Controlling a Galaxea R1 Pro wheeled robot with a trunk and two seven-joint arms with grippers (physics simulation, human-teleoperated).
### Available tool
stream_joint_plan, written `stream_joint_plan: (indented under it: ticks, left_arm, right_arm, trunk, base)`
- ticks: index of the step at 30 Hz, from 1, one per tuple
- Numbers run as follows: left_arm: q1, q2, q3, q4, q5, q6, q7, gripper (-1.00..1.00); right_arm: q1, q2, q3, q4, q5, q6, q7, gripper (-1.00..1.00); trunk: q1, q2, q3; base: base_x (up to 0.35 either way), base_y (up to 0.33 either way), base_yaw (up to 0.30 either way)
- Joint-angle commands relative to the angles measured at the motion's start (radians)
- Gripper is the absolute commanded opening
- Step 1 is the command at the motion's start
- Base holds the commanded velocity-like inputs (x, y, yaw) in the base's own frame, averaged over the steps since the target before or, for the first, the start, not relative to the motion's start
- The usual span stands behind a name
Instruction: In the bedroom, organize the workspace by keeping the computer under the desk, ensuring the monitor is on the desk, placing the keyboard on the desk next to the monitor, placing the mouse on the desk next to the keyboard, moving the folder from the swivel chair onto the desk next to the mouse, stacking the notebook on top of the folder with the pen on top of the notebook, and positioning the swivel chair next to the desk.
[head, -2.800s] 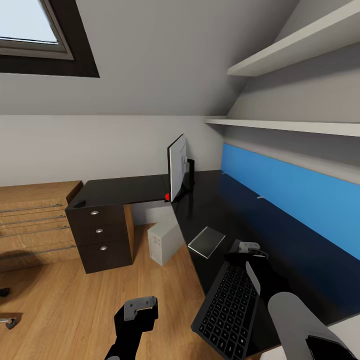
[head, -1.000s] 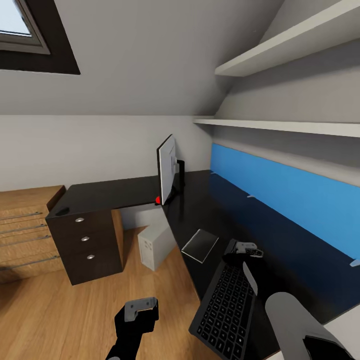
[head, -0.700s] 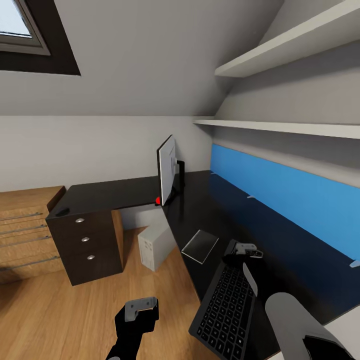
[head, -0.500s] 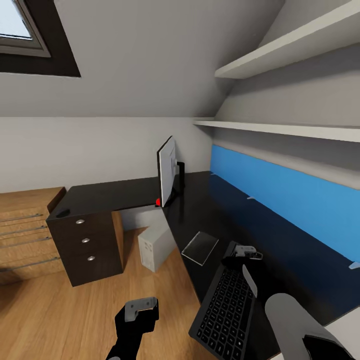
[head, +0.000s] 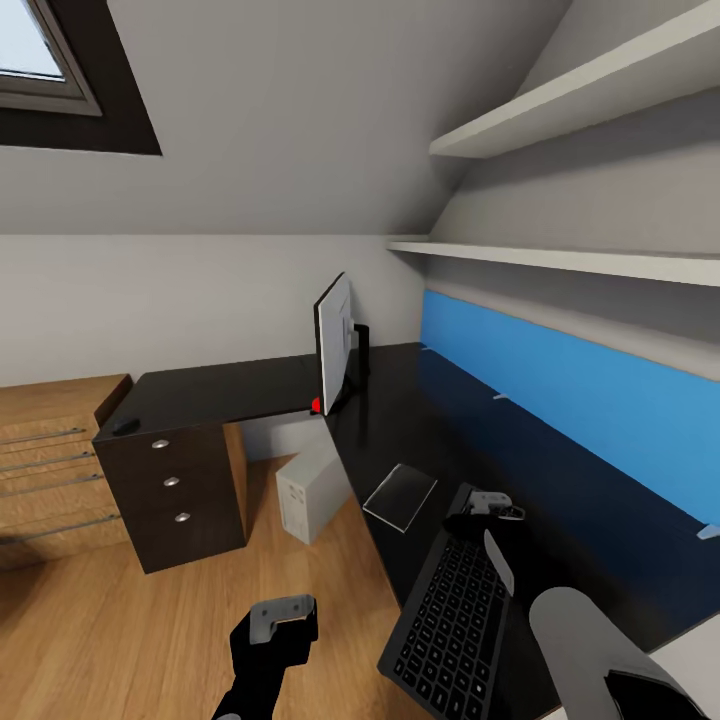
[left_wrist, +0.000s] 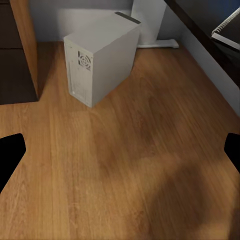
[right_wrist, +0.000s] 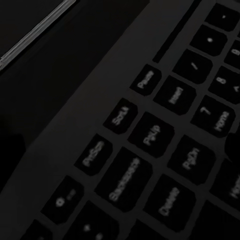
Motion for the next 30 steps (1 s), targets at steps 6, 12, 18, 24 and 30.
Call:
stream_joint_plan:
  ticks: [6, 12, 18, 24, 30]
  left_arm:
    - [-0.001, 0.0, -0.001, -0.002, 0.006, 0.003, 0.006, 1.0]
    - [-0.001, 0.0, -0.001, -0.002, 0.006, 0.003, 0.006, 1.0]
    - [-0.001, 0.0, -0.001, -0.002, 0.006, 0.003, 0.006, 1.0]
    - [0.0, 0.0, -0.001, -0.002, 0.006, 0.003, 0.006, 1.0]
    - [0.0, 0.0, -0.001, -0.002, 0.006, 0.003, 0.006, 1.0]
  right_arm:
    - [0.0, 0.004, -0.008, -0.003, 0.011, 0.0, 0.009, 1.0]
    - [0.001, 0.012, -0.005, -0.003, 0.012, -0.012, 0.009, 1.0]
    - [0.012, 0.017, 0.05, -0.004, 0.012, -0.019, 0.008, 1.0]
    - [0.018, 0.018, 0.069, -0.004, 0.012, -0.018, 0.007, 1.0]
    - [0.019, 0.018, 0.073, -0.004, 0.012, -0.014, 0.007, 1.0]
  trunk:
    - [0.0, -0.001, -0.001]
    - [0.0, -0.001, -0.001]
    - [0.0, -0.001, -0.001]
    - [0.0, -0.001, -0.001]
    - [0.0, -0.001, -0.001]
  base:
    - [0.0, 0.0, 0.0]
    - [0.0, 0.0, 0.0]
    - [0.0, 0.0, 0.0]
    - [0.0, 0.0, 0.0]
    - [0.0, 0.0, 0.0]
